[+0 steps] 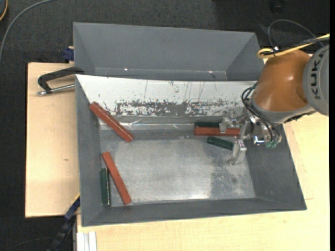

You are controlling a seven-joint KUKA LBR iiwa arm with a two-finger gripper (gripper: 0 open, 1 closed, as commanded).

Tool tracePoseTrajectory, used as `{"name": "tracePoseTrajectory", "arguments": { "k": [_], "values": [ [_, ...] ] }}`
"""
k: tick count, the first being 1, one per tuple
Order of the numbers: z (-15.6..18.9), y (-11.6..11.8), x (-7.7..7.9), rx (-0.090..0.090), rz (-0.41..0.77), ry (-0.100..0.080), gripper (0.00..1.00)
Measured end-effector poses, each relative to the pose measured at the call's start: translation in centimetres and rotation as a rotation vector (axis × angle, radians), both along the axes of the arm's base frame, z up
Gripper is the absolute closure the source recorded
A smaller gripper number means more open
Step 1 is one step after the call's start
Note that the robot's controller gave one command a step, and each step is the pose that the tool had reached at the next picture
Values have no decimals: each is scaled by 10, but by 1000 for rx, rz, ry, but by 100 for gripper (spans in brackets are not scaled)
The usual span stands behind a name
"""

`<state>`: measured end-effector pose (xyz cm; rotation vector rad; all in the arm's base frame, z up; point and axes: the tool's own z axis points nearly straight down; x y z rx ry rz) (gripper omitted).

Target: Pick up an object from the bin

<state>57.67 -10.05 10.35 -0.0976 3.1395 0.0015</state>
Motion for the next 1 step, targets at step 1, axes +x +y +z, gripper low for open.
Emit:
{"name": "tracePoseTrajectory", "arguments": {
  "k": [1],
  "values": [
    [-28, 14, 18, 1, -272, -4, 0]
  ]
}}
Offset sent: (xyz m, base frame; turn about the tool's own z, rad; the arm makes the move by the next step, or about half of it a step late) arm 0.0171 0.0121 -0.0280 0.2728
